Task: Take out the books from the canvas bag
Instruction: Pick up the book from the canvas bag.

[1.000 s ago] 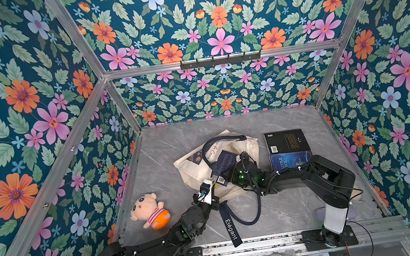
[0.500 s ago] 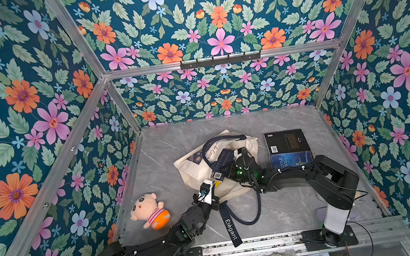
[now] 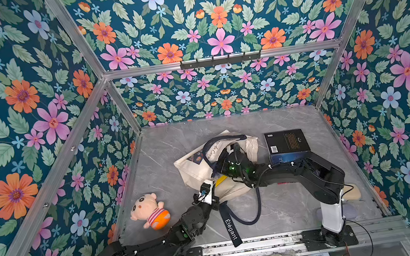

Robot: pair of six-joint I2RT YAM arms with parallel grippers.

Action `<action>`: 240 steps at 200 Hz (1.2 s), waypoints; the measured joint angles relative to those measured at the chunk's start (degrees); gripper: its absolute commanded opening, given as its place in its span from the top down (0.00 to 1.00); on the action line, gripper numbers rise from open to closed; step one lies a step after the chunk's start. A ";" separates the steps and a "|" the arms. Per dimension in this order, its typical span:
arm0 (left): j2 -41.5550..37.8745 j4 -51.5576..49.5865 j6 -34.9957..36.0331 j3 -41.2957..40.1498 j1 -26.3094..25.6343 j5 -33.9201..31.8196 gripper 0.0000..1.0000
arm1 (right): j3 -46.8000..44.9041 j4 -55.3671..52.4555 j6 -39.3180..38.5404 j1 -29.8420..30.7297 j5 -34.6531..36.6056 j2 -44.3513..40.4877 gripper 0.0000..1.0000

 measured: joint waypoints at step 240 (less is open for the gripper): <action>0.13 1.44 -0.13 -0.09 0.00 -1.99 1.00 | -12.90 2.91 -1.99 2.03 3.74 -17.66 1.00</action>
